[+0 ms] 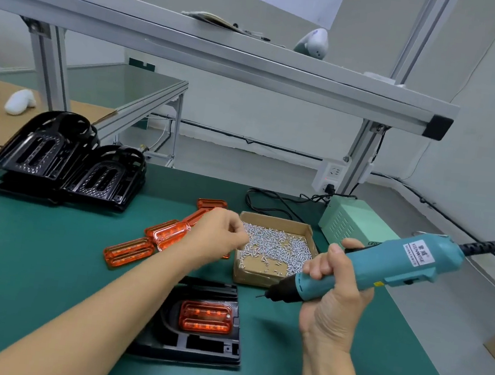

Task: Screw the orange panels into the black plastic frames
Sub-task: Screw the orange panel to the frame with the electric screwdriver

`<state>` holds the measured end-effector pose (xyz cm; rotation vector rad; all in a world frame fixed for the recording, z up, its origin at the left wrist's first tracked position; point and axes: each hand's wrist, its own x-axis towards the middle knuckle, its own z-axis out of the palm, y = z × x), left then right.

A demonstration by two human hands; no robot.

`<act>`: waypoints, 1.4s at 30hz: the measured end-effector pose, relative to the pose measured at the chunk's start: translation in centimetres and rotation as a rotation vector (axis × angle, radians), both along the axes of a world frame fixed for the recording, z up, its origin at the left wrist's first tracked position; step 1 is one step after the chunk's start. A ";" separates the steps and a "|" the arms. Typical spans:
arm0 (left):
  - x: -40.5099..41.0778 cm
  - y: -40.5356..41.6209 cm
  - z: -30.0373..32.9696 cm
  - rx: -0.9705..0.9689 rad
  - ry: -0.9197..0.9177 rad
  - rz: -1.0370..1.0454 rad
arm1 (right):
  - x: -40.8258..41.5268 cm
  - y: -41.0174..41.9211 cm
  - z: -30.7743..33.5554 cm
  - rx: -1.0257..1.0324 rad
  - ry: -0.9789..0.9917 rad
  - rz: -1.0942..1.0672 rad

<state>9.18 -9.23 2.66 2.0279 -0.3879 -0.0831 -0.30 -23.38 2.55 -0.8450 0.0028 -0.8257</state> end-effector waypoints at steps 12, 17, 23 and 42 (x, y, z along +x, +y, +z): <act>-8.0 6.8 -1.0 -0.813 0.456 0.067 | -0.5 0.7 0.8 0.102 -0.072 0.088; -9.0 6.7 -1.1 -0.828 0.468 0.092 | -0.5 1.8 1.3 0.099 -0.079 0.125; -8.6 6.8 -1.1 -0.973 0.561 0.036 | -0.6 3.4 3.3 0.150 -0.168 0.207; -9.8 6.3 -1.2 -1.042 0.630 -0.053 | -1.3 5.6 5.1 0.159 -0.216 0.281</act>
